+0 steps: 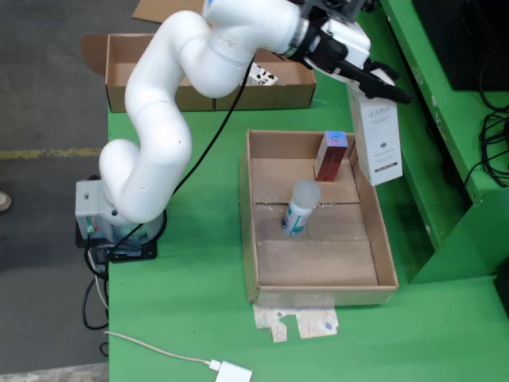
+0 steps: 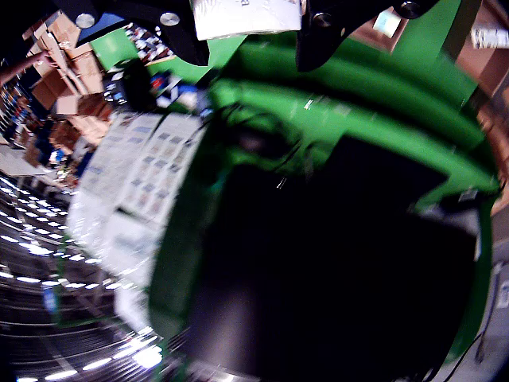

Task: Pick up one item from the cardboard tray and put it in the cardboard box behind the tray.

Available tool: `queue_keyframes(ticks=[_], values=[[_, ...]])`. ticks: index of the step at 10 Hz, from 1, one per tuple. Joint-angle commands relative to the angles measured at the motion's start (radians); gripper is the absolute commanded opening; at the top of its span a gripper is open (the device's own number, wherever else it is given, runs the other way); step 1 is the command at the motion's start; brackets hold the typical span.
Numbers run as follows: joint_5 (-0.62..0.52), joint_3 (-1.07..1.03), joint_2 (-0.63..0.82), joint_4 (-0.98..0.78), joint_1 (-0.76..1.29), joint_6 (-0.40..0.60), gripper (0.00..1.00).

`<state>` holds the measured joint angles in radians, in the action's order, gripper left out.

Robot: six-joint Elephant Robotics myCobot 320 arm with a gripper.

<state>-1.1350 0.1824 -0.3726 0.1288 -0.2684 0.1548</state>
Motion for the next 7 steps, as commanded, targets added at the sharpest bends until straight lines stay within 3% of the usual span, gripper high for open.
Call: queue_keyframes(ticks=[1,2,3,4,6,7], values=[[0.185,-0.182,0.006,0.375,-0.038,0.045,0.0],[0.114,-0.182,0.111,0.037,-0.102,-0.079,0.0],[0.114,-0.182,0.112,0.037,-0.102,-0.079,0.0],[0.112,-0.182,0.291,-0.327,-0.345,-0.216,0.0],[0.112,-0.182,0.291,-0.327,-0.345,-0.216,0.0],[0.164,-0.182,0.403,-0.525,-0.629,-0.341,0.0]])
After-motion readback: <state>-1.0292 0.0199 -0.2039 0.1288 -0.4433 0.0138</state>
